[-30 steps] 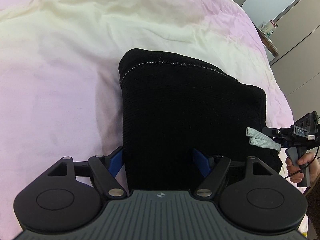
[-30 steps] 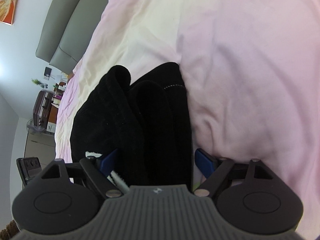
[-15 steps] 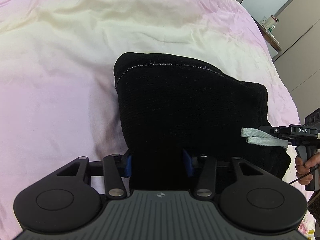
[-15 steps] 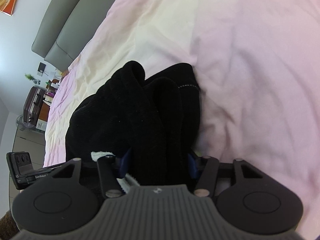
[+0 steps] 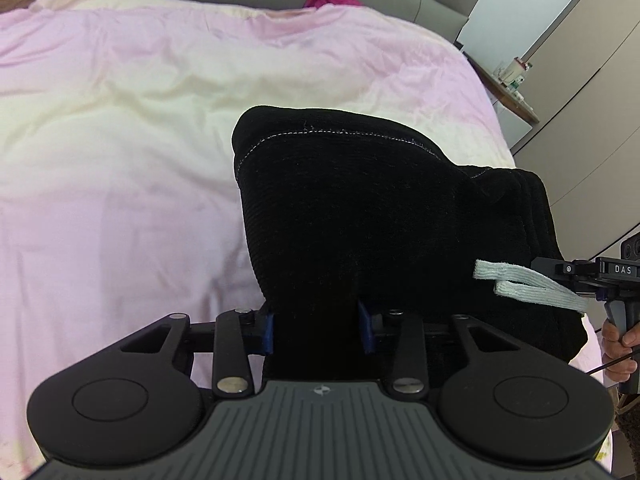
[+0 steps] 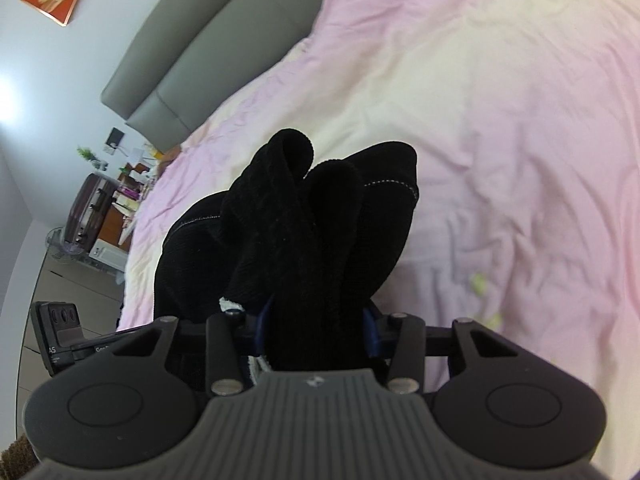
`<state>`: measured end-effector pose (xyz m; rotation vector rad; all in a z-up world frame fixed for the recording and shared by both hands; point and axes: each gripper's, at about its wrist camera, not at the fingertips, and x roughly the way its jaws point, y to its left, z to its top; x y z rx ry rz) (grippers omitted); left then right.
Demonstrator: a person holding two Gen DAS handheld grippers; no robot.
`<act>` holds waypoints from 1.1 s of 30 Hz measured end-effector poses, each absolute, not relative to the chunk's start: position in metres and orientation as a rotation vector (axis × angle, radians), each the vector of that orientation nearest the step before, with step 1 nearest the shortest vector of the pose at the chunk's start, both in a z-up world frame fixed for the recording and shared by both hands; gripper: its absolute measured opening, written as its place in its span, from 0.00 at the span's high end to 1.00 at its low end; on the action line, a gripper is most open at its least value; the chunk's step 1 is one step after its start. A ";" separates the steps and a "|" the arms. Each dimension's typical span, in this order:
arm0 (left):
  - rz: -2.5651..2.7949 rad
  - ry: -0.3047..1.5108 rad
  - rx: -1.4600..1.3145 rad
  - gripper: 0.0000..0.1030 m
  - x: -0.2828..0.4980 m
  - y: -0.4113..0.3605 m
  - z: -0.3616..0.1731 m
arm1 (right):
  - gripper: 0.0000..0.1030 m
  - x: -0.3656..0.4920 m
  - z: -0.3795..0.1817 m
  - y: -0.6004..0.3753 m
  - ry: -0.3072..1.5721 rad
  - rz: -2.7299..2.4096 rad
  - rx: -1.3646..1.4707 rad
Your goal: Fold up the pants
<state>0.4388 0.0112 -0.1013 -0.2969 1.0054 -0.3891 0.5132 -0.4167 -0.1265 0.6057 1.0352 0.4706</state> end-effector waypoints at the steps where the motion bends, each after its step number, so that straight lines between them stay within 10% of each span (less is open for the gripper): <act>1: -0.386 1.000 -0.289 0.58 0.431 0.019 -0.091 | 0.60 0.505 -0.116 -0.410 1.026 0.481 0.605; 16: -0.167 0.974 -0.161 0.58 0.315 0.206 0.015 | 0.60 0.425 -0.062 -0.198 1.006 0.724 0.689; 33: -0.101 1.117 -0.199 0.58 0.371 0.318 -0.120 | 0.60 0.459 -0.189 -0.021 1.190 0.696 0.685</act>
